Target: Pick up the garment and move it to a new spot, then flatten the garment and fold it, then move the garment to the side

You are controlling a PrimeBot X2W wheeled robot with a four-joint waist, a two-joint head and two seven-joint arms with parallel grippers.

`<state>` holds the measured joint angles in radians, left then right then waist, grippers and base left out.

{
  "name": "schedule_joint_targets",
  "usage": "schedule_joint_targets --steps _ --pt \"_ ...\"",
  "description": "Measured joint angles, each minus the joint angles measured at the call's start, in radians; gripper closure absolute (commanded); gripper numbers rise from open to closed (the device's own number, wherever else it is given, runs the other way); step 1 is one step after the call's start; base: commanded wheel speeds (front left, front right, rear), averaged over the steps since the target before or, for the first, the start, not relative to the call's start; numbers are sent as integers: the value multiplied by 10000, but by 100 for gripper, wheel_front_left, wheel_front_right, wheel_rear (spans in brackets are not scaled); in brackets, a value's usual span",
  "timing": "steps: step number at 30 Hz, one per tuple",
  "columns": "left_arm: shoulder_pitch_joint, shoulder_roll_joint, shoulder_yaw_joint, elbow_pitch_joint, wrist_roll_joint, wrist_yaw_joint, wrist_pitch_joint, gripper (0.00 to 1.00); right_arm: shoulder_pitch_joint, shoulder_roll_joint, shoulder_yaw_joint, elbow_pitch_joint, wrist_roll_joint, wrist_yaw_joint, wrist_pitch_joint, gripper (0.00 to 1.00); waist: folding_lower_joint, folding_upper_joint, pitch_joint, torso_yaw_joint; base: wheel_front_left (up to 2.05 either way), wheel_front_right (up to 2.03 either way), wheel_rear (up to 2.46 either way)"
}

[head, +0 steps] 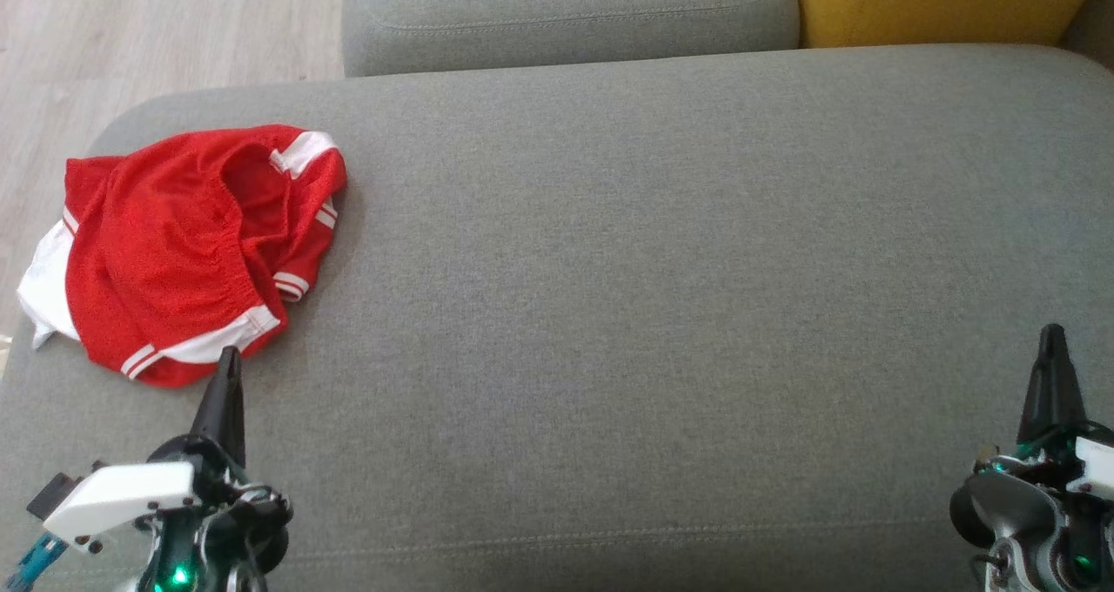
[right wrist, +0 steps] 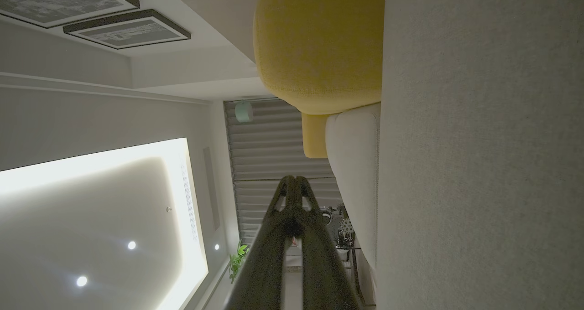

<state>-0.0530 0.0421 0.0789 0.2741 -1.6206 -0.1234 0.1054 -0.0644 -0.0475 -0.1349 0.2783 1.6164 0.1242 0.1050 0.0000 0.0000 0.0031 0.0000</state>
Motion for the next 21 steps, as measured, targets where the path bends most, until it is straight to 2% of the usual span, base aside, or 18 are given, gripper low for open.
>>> schedule_joint_targets --steps 21 --pt "0 0 0 0 0 0 0 100 0 0 0 0 0 0 0 100 0 0 0 0 0 0 0"
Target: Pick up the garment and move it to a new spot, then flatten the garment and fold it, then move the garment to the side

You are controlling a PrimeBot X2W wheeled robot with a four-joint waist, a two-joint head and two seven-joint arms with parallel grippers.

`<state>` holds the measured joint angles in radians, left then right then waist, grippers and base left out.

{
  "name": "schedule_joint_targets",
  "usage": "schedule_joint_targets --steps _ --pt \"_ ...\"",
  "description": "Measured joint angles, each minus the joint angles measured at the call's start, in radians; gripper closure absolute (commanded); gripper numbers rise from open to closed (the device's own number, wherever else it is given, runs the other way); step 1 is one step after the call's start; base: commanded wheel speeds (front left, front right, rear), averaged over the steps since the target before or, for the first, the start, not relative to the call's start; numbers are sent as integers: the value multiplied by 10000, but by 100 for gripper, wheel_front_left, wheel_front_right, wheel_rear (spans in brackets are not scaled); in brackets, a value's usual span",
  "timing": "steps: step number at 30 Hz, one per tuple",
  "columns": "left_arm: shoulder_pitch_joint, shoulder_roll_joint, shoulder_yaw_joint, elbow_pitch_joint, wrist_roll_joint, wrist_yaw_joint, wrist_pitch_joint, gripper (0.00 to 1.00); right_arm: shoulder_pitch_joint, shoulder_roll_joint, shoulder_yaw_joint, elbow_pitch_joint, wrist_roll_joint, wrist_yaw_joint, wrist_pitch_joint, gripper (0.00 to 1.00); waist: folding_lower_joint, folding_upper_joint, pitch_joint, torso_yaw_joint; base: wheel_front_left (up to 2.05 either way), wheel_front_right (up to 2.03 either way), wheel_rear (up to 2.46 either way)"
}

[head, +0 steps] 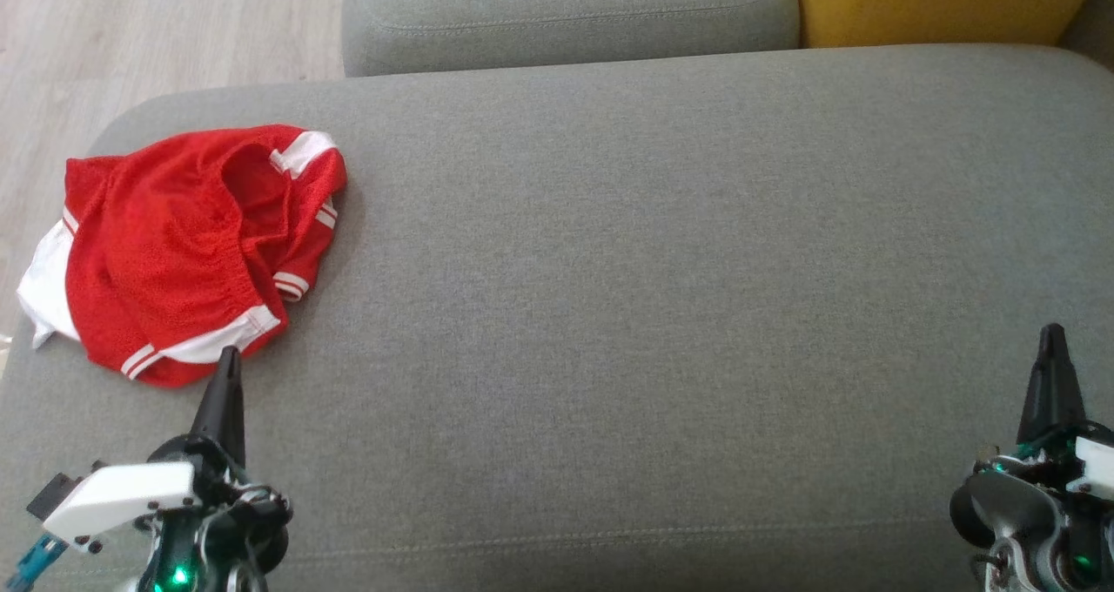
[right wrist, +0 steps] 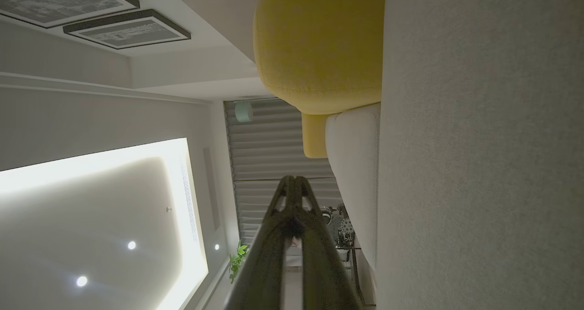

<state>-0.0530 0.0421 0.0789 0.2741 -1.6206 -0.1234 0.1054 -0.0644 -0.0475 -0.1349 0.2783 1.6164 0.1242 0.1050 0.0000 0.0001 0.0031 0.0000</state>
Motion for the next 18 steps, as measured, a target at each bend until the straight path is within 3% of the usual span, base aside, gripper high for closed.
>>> schedule_joint_targets --steps 13,14,18 --pt "0 0 0 0 0 0 0 100 0 0 0 0 0 0 0 100 0 0 0 0 0 0 0" --pt "0 0 0 0 0 0 0 0 0 0 0 0 0 0 0 0 0 0 0 0 0 0 0" --pt "339 -73 -33 581 -6 17 -13 0 251 27 31 600 4 -12 -13 0 0 0 0 0 0 0 0"
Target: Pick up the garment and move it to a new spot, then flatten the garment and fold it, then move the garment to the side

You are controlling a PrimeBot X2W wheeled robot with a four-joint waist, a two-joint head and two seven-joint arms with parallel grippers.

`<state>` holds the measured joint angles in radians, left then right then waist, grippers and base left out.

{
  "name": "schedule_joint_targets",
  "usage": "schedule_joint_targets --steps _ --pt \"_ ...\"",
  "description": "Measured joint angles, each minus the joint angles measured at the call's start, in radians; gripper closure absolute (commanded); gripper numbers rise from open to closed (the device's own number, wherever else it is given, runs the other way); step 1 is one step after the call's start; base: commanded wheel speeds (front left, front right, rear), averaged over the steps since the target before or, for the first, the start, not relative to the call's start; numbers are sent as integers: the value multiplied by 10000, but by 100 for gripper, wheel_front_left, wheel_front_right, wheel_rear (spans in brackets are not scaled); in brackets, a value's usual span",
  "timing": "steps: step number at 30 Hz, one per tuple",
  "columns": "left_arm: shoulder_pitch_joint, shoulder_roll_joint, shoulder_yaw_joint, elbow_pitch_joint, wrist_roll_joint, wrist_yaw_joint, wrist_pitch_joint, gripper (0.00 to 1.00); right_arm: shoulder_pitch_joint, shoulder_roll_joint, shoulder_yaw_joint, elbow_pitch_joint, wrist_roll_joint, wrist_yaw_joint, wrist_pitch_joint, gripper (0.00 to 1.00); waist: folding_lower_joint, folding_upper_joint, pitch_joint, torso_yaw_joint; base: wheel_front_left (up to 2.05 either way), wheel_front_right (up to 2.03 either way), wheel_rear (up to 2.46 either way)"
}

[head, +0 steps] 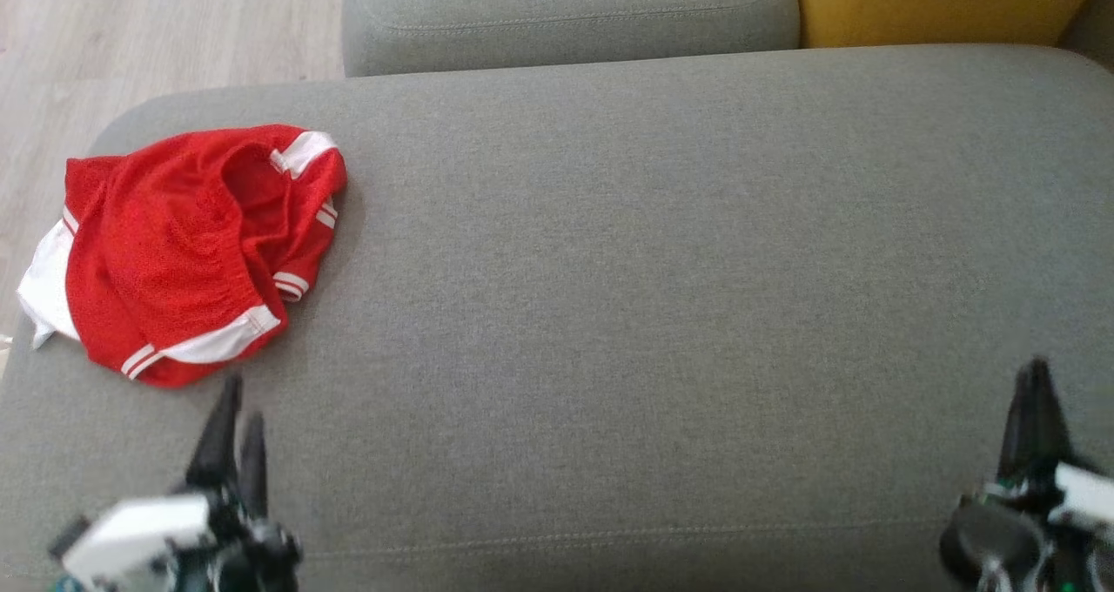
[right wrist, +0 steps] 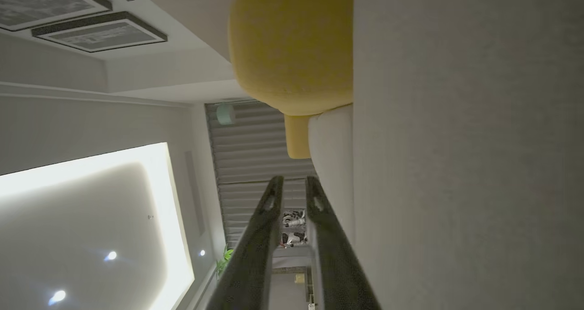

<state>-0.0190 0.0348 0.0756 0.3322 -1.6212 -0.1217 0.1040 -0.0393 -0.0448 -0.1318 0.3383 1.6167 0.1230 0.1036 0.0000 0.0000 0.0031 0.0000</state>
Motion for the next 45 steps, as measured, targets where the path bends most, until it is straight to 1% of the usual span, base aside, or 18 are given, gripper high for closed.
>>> schedule_joint_targets --steps 2,4,10,15,29,37,45 --pt "327 -67 -12 288 0 2 -2 0 251 31 23 301 0 0 -4 0 0 0 4 0 0 0 0" --pt "541 -82 -52 334 2 29 -15 0 413 56 77 353 0 0 -15 0 0 0 -1 -4 0 0 0" --pt "466 -81 -196 224 56 29 -192 0 354 56 355 311 -6 0 -171 0 0 0 -7 -10 0 0 0" --pt "467 -81 -232 98 545 29 -353 0 353 58 546 313 -244 0 -330 0 0 0 -17 -9 0 0 0" --pt "469 -77 -332 -685 2803 113 -723 0 336 58 861 84 -2385 0 -721 0 0 0 -55 37 0 0 0" --pt "482 -75 -650 -1028 4080 253 -974 0 309 56 1360 -50 -3800 0 -936 0 0 0 -73 61 0 0 0" --pt "492 -69 -905 -1323 5225 399 -1162 0 295 54 1885 -207 -4819 0 -1154 0 0 0 -89 78 0 0 0"
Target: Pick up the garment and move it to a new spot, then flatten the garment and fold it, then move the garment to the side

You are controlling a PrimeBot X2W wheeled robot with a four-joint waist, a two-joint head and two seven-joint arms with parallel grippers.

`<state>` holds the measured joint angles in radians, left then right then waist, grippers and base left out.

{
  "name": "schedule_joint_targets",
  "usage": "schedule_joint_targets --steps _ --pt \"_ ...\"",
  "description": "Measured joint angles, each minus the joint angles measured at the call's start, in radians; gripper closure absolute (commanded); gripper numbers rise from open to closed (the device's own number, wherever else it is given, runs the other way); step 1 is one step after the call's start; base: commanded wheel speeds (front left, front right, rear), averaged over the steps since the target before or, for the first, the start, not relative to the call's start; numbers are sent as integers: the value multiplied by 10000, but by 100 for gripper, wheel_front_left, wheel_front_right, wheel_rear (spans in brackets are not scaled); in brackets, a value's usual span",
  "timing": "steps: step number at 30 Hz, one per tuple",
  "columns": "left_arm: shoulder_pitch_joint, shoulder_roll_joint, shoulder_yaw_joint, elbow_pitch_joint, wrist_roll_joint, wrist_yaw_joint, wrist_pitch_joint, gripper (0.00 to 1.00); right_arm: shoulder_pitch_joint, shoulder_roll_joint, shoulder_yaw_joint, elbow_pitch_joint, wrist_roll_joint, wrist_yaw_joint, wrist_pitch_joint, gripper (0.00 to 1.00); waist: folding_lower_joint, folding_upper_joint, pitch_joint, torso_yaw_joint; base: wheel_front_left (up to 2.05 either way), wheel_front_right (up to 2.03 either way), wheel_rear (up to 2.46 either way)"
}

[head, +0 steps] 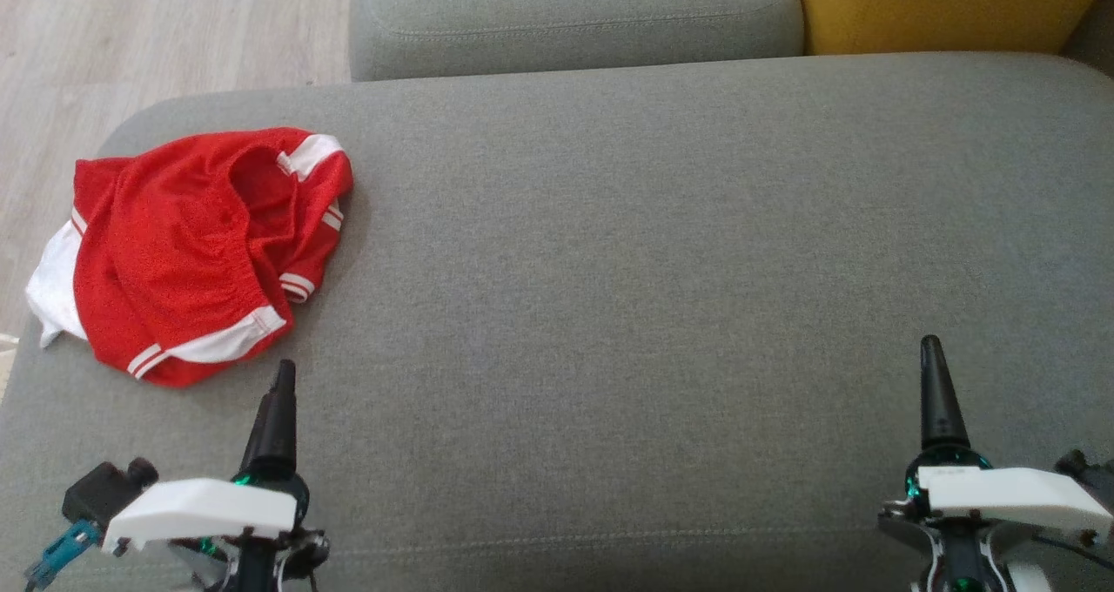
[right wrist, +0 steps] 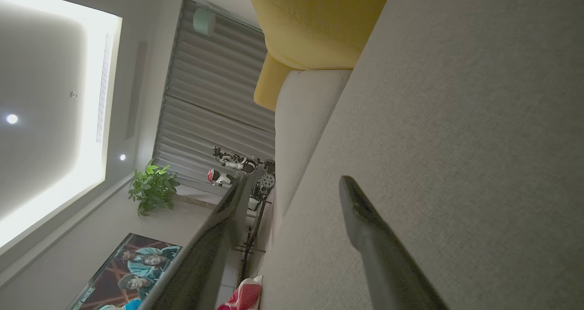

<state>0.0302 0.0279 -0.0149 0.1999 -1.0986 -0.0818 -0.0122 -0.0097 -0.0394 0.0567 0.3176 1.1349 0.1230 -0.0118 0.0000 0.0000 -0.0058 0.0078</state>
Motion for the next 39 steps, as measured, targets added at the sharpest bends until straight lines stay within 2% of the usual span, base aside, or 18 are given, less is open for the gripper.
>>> schedule_joint_targets --steps 25,39 --pt "90 19 -366 -569 2993 633 -740 0 -164 -13 773 -441 -3302 0 -719 0 0 0 -107 3 0 0 0" --pt "95 27 -380 -909 4278 646 -1126 0 -164 -17 909 -692 -4869 0 -1133 0 0 0 -153 31 0 0 0"
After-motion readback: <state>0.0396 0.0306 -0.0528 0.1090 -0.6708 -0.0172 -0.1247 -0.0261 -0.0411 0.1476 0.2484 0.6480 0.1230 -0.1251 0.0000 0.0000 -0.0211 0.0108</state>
